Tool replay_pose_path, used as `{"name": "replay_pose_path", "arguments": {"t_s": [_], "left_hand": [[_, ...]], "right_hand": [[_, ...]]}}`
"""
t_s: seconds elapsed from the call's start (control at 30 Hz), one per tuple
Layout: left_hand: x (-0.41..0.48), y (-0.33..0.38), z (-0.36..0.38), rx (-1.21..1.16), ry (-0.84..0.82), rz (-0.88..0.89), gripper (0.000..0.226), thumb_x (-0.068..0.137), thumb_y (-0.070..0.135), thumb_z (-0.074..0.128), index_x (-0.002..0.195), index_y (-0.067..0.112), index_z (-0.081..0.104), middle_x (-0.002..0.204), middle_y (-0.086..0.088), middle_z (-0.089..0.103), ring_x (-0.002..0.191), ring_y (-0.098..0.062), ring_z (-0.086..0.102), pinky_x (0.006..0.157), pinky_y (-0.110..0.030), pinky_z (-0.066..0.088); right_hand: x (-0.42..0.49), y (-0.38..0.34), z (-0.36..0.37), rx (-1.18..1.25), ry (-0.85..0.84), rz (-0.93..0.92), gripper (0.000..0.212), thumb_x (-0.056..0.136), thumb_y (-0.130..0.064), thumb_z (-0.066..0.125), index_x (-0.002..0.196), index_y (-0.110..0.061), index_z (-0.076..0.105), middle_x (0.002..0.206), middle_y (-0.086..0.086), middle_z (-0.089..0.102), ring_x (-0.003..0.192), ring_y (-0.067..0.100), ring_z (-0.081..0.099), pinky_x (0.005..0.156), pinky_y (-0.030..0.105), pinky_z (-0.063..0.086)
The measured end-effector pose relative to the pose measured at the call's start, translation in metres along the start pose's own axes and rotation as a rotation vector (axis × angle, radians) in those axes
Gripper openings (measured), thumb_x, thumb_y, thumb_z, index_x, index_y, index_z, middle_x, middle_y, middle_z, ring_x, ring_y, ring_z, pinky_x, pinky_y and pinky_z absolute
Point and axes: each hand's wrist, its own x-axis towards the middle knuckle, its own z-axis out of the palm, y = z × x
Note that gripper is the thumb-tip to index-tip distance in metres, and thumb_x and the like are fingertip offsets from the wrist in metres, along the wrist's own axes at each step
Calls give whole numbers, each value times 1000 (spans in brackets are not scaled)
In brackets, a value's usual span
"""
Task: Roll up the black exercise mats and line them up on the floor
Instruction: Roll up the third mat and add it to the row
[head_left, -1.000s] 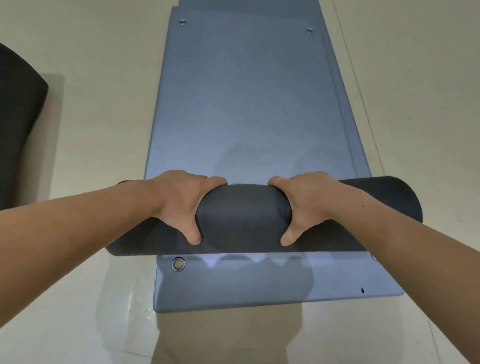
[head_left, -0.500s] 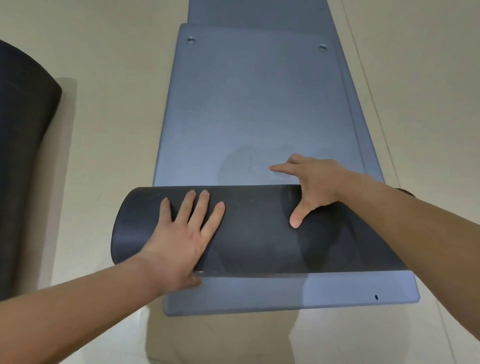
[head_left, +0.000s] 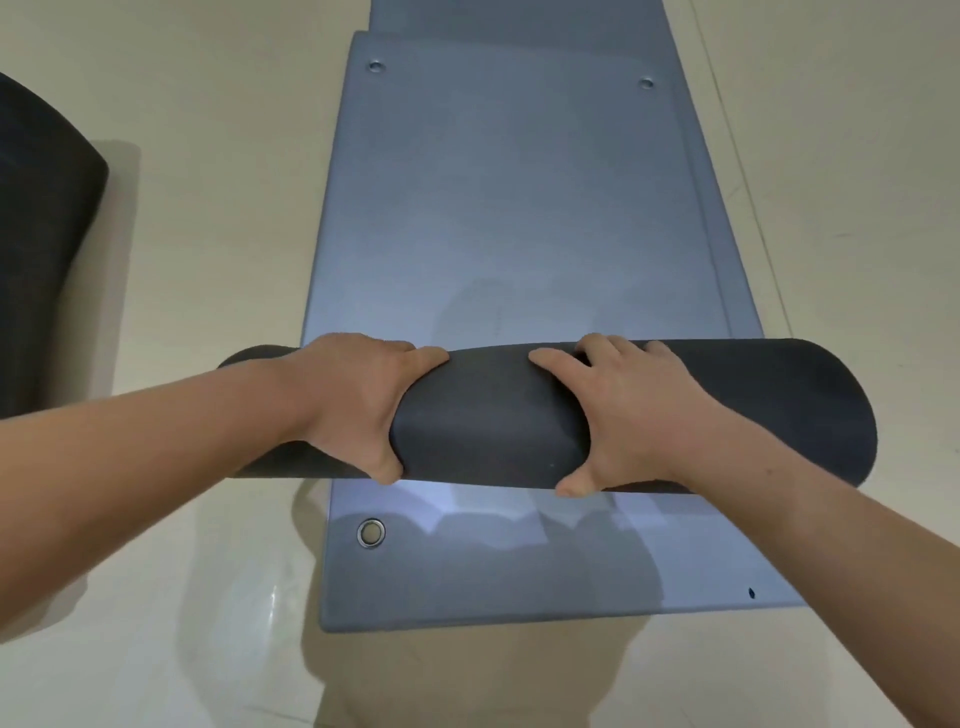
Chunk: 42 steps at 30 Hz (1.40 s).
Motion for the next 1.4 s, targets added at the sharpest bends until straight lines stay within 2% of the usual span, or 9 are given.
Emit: {"name": "replay_pose_path", "arguments": {"t_s": [0.23,0.4,0.47,0.6,0.77,0.83,0.9,1.07,1.4], "left_hand": [[-21,13,9,-280,-288,-24,80,52,52,97,119,58,53,102,24,71,95,-1,67,88,-32,58],[-24,-1,-10,-306,-269,-128,118,52,62,99,153,58,37,146,26,52,131,-8,57,108,-40,52],[-34,-2,-19,-30,-11,-168,136,54,81,86,166,45,17,162,16,37,143,-18,45,107,-42,50],[-59,10,25,204,466,-26,113,61,75,74,156,26,38,149,-14,56,122,-40,62,88,-52,59],[-43,27,72,221,104,-223,145,77,81,63,156,13,-39,171,-26,-22,161,-48,-11,127,-66,14],[-27,17,66,217,156,-237,149,72,83,66,156,14,-35,171,-23,-14,161,-45,-4,126,-64,17],[-16,3,57,177,218,-199,145,59,82,67,161,18,-14,167,-17,15,154,-38,21,117,-57,35],[-1,-21,36,147,223,-123,137,44,85,66,159,26,18,142,0,48,126,-28,54,97,-48,51],[-11,-19,4,-82,-6,-72,104,46,72,83,136,50,38,109,18,64,94,-15,66,84,-40,58]], "right_hand": [[-13,12,-12,208,-280,-133,115,50,-76,89,145,-53,30,116,-14,62,103,17,62,93,41,54],[29,30,-32,496,-460,-101,99,47,-61,103,131,-66,50,118,-21,66,107,11,69,101,43,56],[46,33,-37,499,-413,-92,102,48,-59,103,136,-62,52,127,-21,64,116,14,67,103,41,53],[60,37,-51,346,-98,-22,98,57,-72,93,142,-51,50,142,-17,52,126,16,57,92,39,44],[55,9,-58,38,222,99,59,94,-62,69,142,-33,55,133,-1,59,119,27,60,94,41,46],[42,-12,-49,-63,300,62,39,104,-46,56,139,-29,56,127,4,60,114,30,61,91,41,48],[25,-25,-39,11,216,0,53,98,-55,56,146,-32,50,137,4,57,126,30,55,98,43,49],[29,-33,-4,-155,11,70,153,62,-86,77,164,-27,-20,173,22,-5,161,45,1,124,69,16],[27,-17,-4,-159,81,-78,142,52,-82,77,162,-29,6,144,7,49,127,31,52,100,48,46]]}}
